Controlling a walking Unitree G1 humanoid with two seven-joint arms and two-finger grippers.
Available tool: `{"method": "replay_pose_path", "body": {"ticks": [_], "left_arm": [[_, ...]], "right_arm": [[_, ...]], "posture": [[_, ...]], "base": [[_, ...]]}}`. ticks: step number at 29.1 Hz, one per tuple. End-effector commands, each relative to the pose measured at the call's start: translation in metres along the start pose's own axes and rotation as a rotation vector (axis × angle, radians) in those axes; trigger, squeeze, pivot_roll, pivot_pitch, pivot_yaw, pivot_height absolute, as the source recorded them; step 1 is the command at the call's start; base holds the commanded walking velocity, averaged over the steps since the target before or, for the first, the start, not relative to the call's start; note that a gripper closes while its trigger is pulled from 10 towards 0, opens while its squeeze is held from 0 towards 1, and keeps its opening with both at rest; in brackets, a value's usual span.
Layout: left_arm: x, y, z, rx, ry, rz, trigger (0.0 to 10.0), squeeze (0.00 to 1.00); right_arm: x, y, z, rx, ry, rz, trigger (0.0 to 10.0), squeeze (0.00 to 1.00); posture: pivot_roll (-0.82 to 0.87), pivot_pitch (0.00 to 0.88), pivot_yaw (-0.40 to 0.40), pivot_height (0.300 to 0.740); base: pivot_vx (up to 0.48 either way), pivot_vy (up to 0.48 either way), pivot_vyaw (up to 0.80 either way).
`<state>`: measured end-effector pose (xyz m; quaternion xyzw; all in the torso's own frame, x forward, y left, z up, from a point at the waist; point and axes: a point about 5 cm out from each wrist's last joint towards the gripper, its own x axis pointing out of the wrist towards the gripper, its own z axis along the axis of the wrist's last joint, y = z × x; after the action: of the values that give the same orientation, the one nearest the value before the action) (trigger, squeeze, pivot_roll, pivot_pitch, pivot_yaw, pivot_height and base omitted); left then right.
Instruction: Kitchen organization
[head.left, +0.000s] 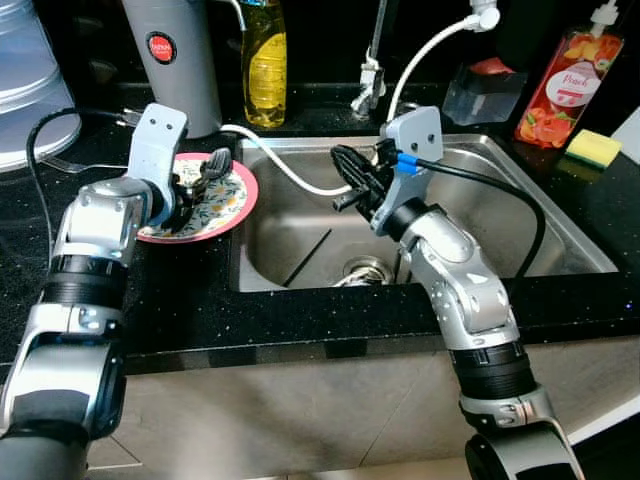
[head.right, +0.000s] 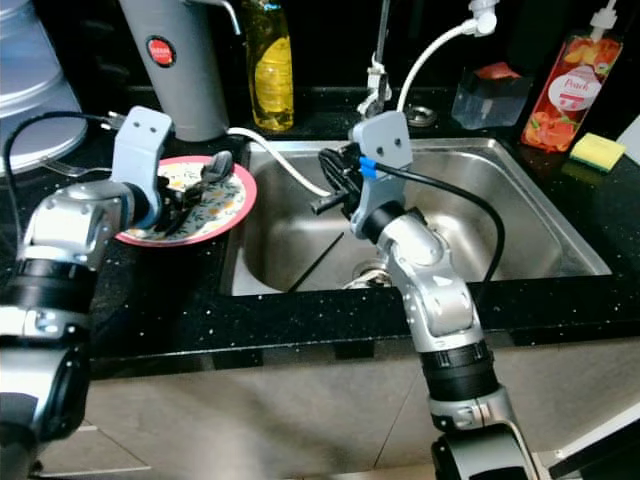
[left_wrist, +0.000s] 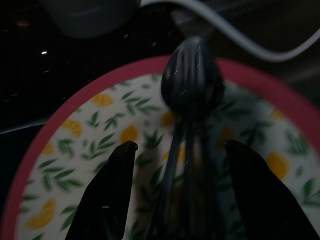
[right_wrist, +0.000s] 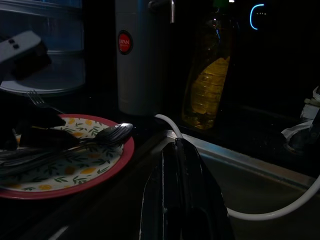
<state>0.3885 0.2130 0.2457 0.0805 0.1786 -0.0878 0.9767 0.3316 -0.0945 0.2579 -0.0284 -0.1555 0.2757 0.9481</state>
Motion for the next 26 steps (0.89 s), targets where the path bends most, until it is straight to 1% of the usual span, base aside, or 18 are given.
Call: {"method": "replay_pose_path", "body": {"ticks": [1, 3, 4, 7, 11, 12, 16, 17, 20, 21, 23, 24, 25, 26], "left_arm": [[0.005, -0.005, 0.001, -0.054, -0.005, -0.037, 10.0, 0.00], [0.005, -0.005, 0.001, -0.054, -0.005, -0.037, 10.0, 0.00], [0.007, -0.006, 0.001, -0.065, -0.005, -0.041, 10.0, 0.00], [0.010, -0.009, 0.000, -0.062, 0.010, -0.058, 10.0, 0.00], [0.012, -0.007, -0.002, -0.047, 0.032, -0.060, 10.0, 0.00], [0.014, -0.004, -0.004, -0.033, 0.045, -0.059, 9.6, 0.00], [0.015, -0.002, -0.005, -0.019, 0.051, -0.055, 9.5, 0.00], [0.016, -0.001, -0.006, -0.015, 0.054, -0.052, 9.2, 0.00], [0.017, 0.001, -0.008, -0.018, 0.061, -0.047, 9.0, 0.00], [0.017, 0.001, -0.010, -0.019, 0.065, -0.044, 8.0, 0.00], [0.018, 0.003, -0.012, -0.029, 0.072, -0.039, 7.8, 0.00], [0.019, 0.004, -0.014, -0.036, 0.076, -0.034, 5.8, 0.00], [0.019, 0.004, -0.014, -0.036, 0.076, -0.034, 5.8, 0.00], [0.019, 0.005, -0.015, -0.045, 0.080, -0.037, 4.7, 0.00]], "right_arm": [[0.001, 0.001, 0.004, 0.000, -0.007, 0.008, 10.0, 0.00], [0.001, 0.001, 0.004, 0.000, -0.007, 0.008, 10.0, 0.00], [0.001, 0.001, 0.004, 0.000, -0.008, 0.009, 10.0, 0.00], [0.001, 0.001, 0.004, -0.001, -0.011, 0.009, 10.0, 0.00], [0.001, 0.002, 0.005, -0.001, -0.014, 0.007, 10.0, 0.00], [0.001, 0.002, 0.005, 0.000, -0.015, 0.006, 10.0, 0.00], [0.001, 0.002, 0.005, 0.000, -0.017, 0.006, 10.0, 0.00], [0.001, 0.002, 0.005, 0.000, -0.018, 0.005, 10.0, 0.00], [0.001, 0.002, 0.005, -0.001, -0.019, 0.004, 10.0, 0.00], [0.001, 0.002, 0.006, -0.001, -0.020, 0.002, 10.0, 0.00], [0.000, 0.001, 0.006, -0.002, -0.021, 0.000, 10.0, 0.00], [0.000, 0.001, 0.006, -0.003, -0.022, -0.002, 10.0, 0.00], [0.000, 0.001, 0.006, -0.003, -0.022, -0.002, 10.0, 0.00], [0.000, 0.000, 0.006, -0.004, -0.022, -0.004, 10.0, 0.00]], "posture": [[0.16, 0.011, -0.011, 0.740], [0.16, 0.011, -0.011, 0.740], [0.16, 0.011, -0.011, 0.740], [0.16, 0.008, -0.010, 0.740], [0.16, 0.006, -0.009, 0.740], [0.16, 0.005, -0.008, 0.740], [0.16, 0.003, -0.007, 0.740], [0.16, 0.003, -0.007, 0.740], [0.16, 0.001, -0.006, 0.740], [0.16, 0.000, -0.006, 0.740], [0.16, 0.000, -0.006, 0.740], [0.16, 0.000, -0.005, 0.740], [0.16, 0.000, -0.005, 0.740], [0.16, 0.000, -0.005, 0.740]], "base": [[0.000, 0.000, 0.00], [0.000, 0.000, 0.00], [0.000, 0.000, 0.00], [0.000, 0.000, 0.00], [0.000, 0.000, 0.00], [0.000, 0.000, 0.00], [0.000, 0.000, 0.00], [0.000, 0.000, 0.00], [0.000, 0.000, 0.00], [0.000, 0.000, 0.00], [0.000, 0.000, 0.00], [0.000, 0.000, 0.00], [0.000, 0.000, 0.00], [0.000, 0.000, 0.00]]}}
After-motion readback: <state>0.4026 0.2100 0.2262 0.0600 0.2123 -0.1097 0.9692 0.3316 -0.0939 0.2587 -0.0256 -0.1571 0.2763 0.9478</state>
